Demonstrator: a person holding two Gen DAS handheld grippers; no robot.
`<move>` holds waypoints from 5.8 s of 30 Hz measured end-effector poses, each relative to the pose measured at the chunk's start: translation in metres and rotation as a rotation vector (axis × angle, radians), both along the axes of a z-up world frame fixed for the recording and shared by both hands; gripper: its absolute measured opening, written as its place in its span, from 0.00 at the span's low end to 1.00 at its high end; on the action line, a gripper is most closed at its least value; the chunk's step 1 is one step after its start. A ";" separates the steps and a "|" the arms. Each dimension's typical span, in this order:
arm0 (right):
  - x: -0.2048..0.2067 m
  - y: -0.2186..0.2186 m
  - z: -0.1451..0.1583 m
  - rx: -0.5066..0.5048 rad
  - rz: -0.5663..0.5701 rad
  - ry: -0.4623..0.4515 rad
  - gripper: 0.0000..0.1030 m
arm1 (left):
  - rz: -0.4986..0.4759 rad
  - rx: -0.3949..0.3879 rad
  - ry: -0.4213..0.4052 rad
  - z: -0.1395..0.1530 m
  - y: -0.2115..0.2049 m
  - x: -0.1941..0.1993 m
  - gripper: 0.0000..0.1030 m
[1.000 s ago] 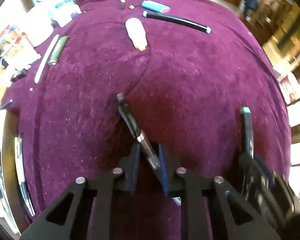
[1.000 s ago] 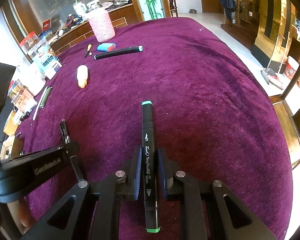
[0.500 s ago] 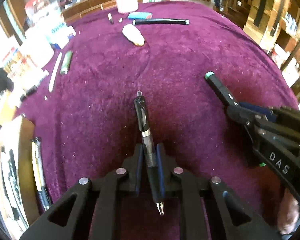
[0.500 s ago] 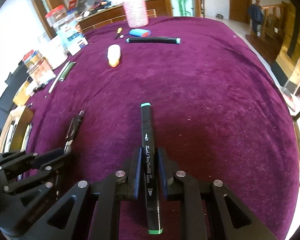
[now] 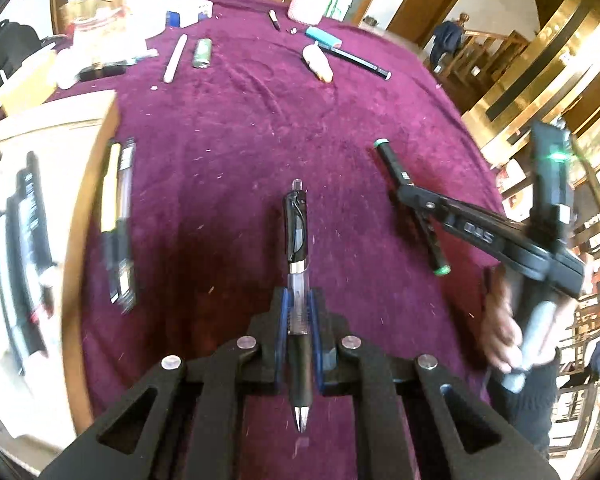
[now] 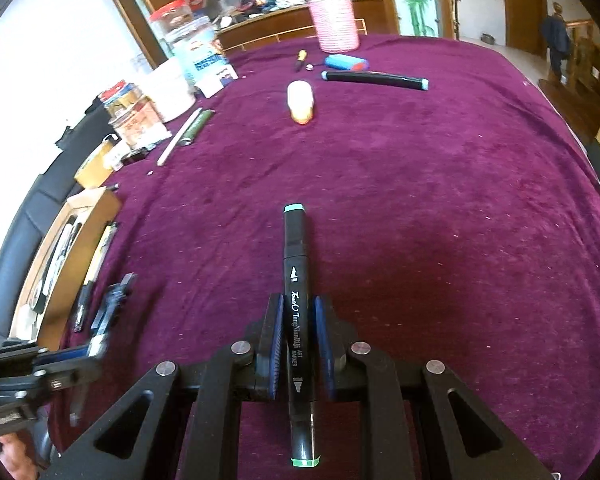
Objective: Organize rigid objects
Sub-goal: 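Carry the marker and gel pen over the cardboard tray, then open both tools to drop them into the tray and lift away, then grasp a clear pen with the right tool, then grasp a yellow pen with the left tool while the right holds the clear pen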
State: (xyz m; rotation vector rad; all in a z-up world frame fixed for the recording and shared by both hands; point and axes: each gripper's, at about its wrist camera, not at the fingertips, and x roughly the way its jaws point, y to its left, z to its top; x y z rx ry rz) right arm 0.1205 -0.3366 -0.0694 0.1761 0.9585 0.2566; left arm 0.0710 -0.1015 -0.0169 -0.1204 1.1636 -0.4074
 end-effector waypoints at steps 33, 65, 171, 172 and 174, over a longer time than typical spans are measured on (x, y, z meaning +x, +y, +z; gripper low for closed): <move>0.009 0.273 0.049 0.183 0.245 0.047 0.17 | 0.425 -0.179 0.028 0.002 0.219 0.001 0.10; 0.063 0.308 0.002 0.088 0.276 0.108 0.19 | 0.452 -0.114 0.075 -0.021 0.213 0.019 0.10; 0.035 0.151 -0.013 0.063 0.235 0.099 0.09 | 0.138 0.221 0.066 -0.034 0.067 0.075 0.39; 0.035 0.150 -0.012 0.064 0.232 0.101 0.09 | 0.146 0.228 0.067 -0.035 0.067 0.076 0.38; 0.035 0.149 -0.012 0.063 0.226 0.101 0.09 | 0.150 0.230 0.070 -0.035 0.068 0.076 0.36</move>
